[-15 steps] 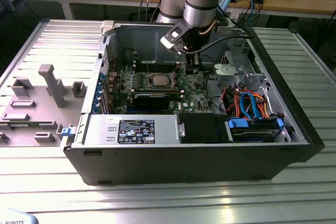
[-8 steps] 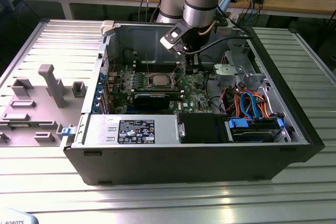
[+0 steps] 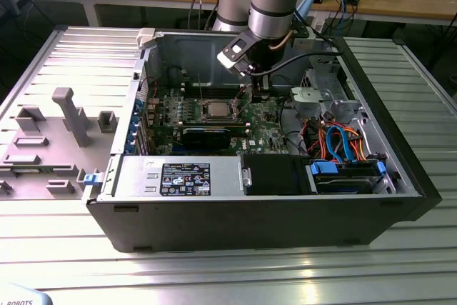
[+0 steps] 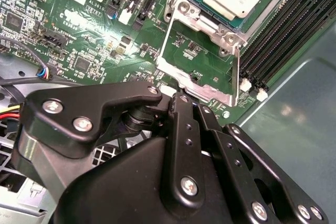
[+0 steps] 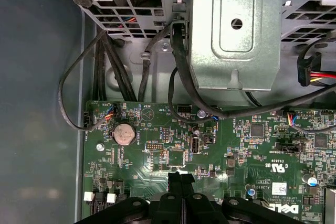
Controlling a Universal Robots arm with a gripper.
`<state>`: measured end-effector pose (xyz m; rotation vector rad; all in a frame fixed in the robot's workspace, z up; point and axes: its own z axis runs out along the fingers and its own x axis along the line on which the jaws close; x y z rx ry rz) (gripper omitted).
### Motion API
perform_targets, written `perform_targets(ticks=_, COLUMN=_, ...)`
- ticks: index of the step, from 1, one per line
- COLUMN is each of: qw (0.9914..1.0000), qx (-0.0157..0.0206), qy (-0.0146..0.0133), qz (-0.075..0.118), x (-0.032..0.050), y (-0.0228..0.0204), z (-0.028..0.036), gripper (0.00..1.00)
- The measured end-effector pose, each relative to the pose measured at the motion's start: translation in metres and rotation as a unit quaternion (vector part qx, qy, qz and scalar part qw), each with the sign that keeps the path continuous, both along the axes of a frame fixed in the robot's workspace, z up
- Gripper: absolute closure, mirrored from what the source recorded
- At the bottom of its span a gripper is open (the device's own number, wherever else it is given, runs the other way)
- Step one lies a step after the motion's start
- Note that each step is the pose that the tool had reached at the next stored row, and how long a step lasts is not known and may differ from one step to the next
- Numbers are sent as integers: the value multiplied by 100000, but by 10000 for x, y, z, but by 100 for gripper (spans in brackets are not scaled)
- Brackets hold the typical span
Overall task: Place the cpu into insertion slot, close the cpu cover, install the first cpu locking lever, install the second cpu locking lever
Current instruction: 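Close the cpu cover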
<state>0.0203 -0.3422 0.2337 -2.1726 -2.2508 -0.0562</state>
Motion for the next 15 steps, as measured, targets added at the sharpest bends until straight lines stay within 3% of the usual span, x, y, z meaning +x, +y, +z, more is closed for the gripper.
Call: perform_targets(ticks=15, qw=100000, qx=-2, qy=1, qz=-10, x=-39, y=0, z=-13, gripper=89)
